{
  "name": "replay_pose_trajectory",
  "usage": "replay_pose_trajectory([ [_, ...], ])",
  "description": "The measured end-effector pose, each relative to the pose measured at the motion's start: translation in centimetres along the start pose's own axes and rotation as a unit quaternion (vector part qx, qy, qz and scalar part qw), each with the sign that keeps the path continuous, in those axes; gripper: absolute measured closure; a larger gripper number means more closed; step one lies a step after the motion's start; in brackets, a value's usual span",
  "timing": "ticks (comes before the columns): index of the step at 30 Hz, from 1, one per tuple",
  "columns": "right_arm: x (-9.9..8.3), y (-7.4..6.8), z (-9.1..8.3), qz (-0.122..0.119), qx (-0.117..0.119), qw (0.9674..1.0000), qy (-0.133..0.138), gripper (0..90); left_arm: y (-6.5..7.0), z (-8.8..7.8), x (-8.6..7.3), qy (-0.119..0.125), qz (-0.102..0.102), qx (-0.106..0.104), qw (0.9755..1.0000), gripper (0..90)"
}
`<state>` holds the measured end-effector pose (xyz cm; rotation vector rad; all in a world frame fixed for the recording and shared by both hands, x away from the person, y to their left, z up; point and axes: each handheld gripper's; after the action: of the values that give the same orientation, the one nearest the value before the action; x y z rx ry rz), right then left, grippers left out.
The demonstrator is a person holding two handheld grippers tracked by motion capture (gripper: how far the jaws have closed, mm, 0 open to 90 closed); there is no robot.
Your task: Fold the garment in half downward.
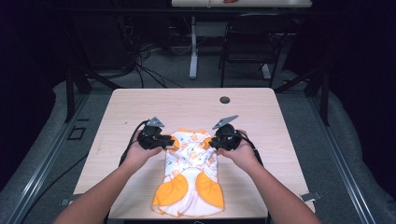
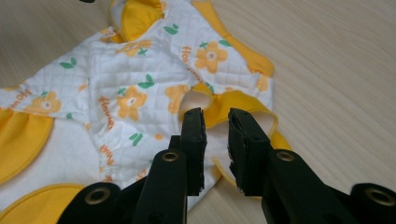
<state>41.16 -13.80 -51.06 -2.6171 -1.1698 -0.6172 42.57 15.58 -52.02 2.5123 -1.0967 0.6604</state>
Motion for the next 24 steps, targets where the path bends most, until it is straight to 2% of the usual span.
replay_pose_trajectory([
  [2, 0.5, 0.4, 0.1, 0.006, -0.002, 1.0000, -0.002, 74.7, -0.2, 0.0, 0.5, -0.002, 0.003, 0.004, 1.0000, 69.3],
  [7, 1.6, 1.2, 0.2, 0.002, -0.009, 0.9999, -0.009, 72.8, -0.6, 0.0, 1.4, -0.004, 0.002, 0.009, 0.9999, 68.1],
  [8, 2.1, 1.5, 0.3, -0.006, -0.009, 0.9999, -0.012, 71.6, -0.8, 0.1, 1.8, -0.005, 0.009, 0.025, 0.9996, 68.2],
  [10, 2.6, 1.9, 0.5, -0.008, -0.016, 0.9998, -0.012, 71.2, -1.2, 0.5, 2.1, -0.009, 0.014, 0.030, 0.9994, 68.2],
  [12, 3.0, 2.3, 0.7, -0.007, -0.016, 0.9997, -0.016, 71.0, -1.7, 0.8, 2.4, -0.018, 0.010, 0.035, 0.9992, 69.1],
  [18, 3.7, 3.2, 1.4, 0.006, -0.015, 0.9998, -0.014, 71.6, -2.5, 1.8, 2.8, -0.018, 0.001, 0.033, 0.9993, 69.8],
  [21, 3.7, 3.7, 2.3, 0.007, -0.012, 0.9996, -0.025, 71.6, -2.9, 2.5, 2.9, -0.027, 0.003, 0.029, 0.9992, 70.1],
  [22, 3.6, 3.9, 2.9, 0.006, -0.013, 0.9992, -0.036, 71.6, -3.0, 2.7, 3.0, -0.031, 0.005, 0.030, 0.9991, 70.1],
  [24, 3.6, 4.1, 3.3, 0.008, -0.016, 0.9992, -0.037, 71.6, -3.2, 3.1, 3.2, -0.028, -0.002, 0.030, 0.9992, 70.1],
])
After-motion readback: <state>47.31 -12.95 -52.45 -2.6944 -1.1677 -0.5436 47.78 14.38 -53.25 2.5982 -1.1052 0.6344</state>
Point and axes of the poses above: each handheld gripper's, and its own axes: z roughly forward along the jaws, x roughly out of its top, y roughly to its right, and after that the axes turned 13 degrees about -y, right-handed
